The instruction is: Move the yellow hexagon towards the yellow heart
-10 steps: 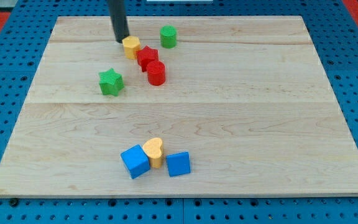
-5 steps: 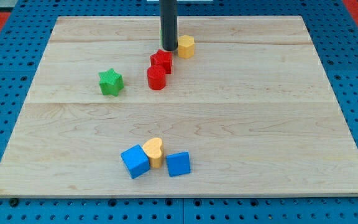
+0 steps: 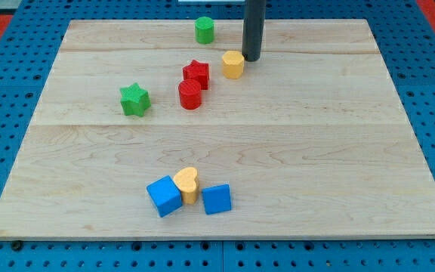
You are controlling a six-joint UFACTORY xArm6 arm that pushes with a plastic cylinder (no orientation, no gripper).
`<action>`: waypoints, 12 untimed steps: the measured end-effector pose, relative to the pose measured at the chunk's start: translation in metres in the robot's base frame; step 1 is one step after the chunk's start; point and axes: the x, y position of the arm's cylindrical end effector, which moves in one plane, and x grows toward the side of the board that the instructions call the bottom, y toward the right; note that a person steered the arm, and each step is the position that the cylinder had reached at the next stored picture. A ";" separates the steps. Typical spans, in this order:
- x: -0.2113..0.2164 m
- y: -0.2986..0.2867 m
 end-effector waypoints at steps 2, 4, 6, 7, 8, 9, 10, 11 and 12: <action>0.014 -0.037; 0.053 -0.019; 0.071 0.017; 0.071 0.019; 0.058 -0.011; 0.047 -0.025; 0.081 -0.027; 0.116 -0.027; 0.146 -0.027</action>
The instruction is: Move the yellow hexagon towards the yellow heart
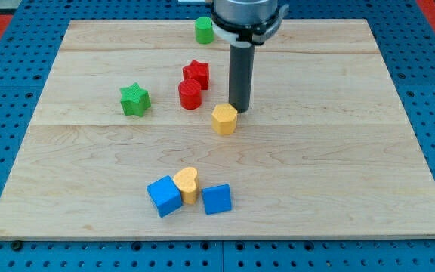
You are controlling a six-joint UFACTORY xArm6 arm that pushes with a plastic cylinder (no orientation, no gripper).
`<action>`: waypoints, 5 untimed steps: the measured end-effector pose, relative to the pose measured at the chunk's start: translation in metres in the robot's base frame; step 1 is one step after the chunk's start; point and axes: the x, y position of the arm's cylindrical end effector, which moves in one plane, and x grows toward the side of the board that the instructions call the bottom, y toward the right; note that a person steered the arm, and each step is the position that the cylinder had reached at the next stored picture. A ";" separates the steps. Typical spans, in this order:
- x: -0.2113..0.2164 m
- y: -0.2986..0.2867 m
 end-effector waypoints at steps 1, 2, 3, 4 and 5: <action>0.027 -0.023; 0.060 -0.054; 0.077 -0.065; 0.072 -0.062; 0.056 -0.013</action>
